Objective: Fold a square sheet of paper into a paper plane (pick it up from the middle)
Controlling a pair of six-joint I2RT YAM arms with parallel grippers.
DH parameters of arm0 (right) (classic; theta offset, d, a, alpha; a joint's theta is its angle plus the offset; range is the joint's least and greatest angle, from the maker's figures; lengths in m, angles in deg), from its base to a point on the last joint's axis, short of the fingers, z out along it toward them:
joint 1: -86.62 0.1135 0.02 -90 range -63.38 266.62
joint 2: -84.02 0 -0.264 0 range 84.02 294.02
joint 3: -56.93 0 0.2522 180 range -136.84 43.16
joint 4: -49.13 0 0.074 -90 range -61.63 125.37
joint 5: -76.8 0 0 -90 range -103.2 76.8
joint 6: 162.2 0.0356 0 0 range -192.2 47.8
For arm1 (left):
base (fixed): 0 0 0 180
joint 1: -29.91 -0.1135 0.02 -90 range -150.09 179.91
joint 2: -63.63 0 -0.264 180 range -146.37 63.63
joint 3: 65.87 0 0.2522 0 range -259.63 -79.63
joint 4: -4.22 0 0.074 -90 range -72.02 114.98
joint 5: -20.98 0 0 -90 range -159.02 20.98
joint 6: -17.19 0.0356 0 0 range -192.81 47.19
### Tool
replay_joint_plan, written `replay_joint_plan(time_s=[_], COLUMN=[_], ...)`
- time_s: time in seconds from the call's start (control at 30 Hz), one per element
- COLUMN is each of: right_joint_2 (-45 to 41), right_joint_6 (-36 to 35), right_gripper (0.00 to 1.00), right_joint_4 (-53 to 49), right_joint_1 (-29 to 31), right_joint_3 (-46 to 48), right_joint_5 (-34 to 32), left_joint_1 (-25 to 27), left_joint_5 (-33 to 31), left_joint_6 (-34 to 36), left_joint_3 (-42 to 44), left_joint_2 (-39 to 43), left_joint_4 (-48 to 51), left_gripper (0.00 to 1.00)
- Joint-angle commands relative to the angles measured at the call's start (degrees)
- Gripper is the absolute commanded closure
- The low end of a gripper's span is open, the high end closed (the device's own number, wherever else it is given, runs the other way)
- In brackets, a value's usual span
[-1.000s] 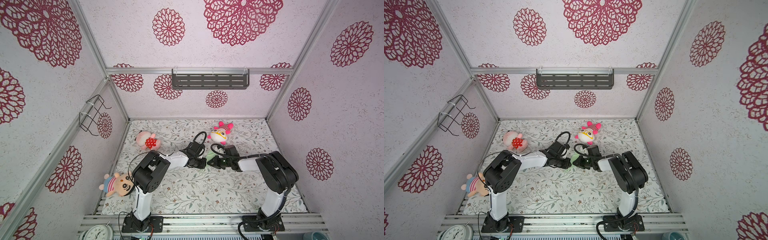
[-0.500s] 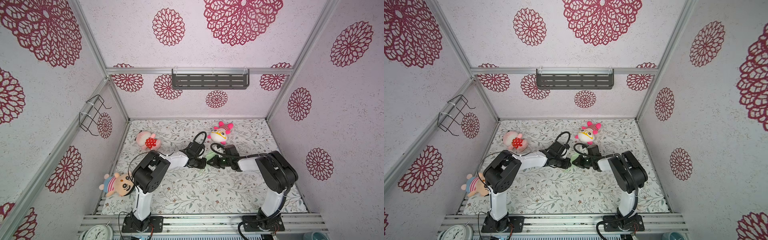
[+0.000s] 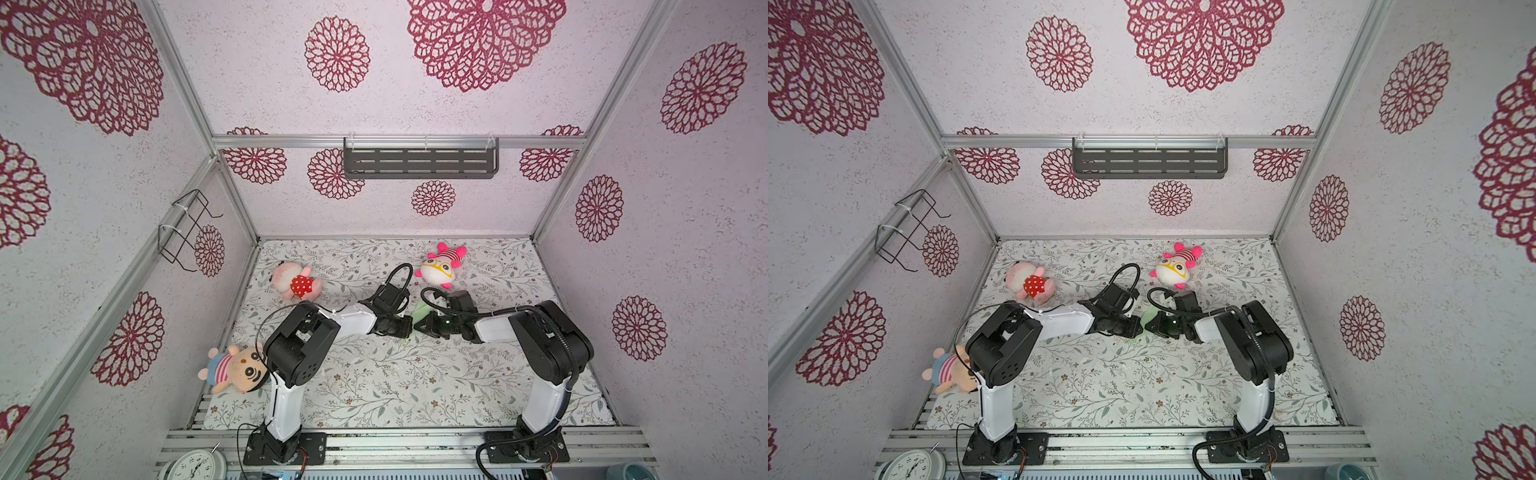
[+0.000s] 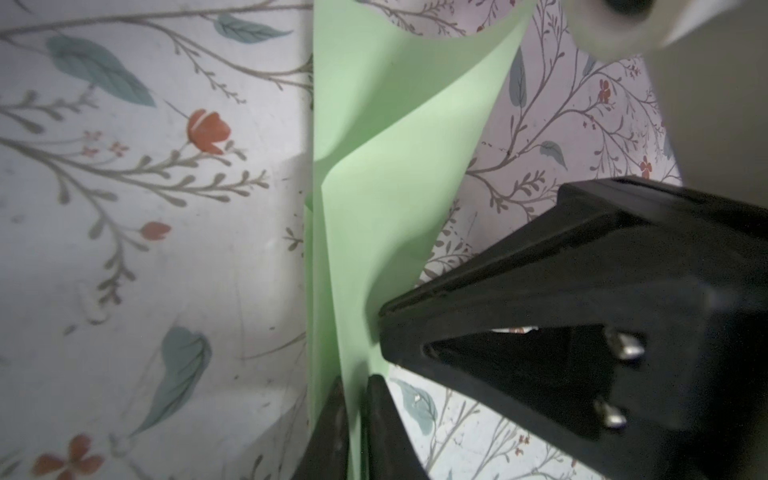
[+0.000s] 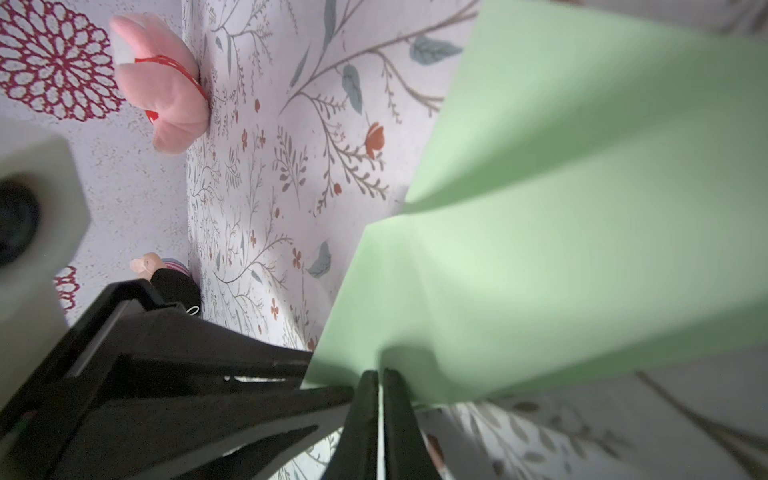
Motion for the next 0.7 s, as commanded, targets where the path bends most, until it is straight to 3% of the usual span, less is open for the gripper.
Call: replay_joint_plan(time_s=[0.0, 0.17, 0.3, 0.5, 0.67], right_joint_2=[0.7, 0.3, 0.3, 0.4, 0.6], right_joint_6=[-2.3, -3.0, -3.2, -3.3, -3.4], right_gripper=[0.9, 0.9, 0.9, 0.9, 0.9], right_joint_4=[-2.6, -1.9, -1.5, -1.1, -0.8], right_joint_1=[0.2, 0.2, 0.2, 0.1, 0.2], right_joint_3=[0.8, 1.1, 1.2, 1.2, 1.2], right_joint_5=[-1.0, -0.2, 0.0, 0.7, 0.9], left_joint_1=[0.4, 0.2, -0.6, -1.1, -1.4], left_joint_5=[0.1, 0.4, 1.6, 1.8, 0.7], left_joint_6=[-1.7, -6.6, -11.0, -14.8, -16.6], left_joint_3=[2.5, 3.9, 7.0, 10.1, 10.5], left_joint_2=[0.2, 6.6, 9.9, 12.1, 10.6], left_joint_4=[5.5, 3.5, 0.7, -3.4, -5.5], left_gripper=[0.83, 0.69, 0.66, 0.65, 0.73])
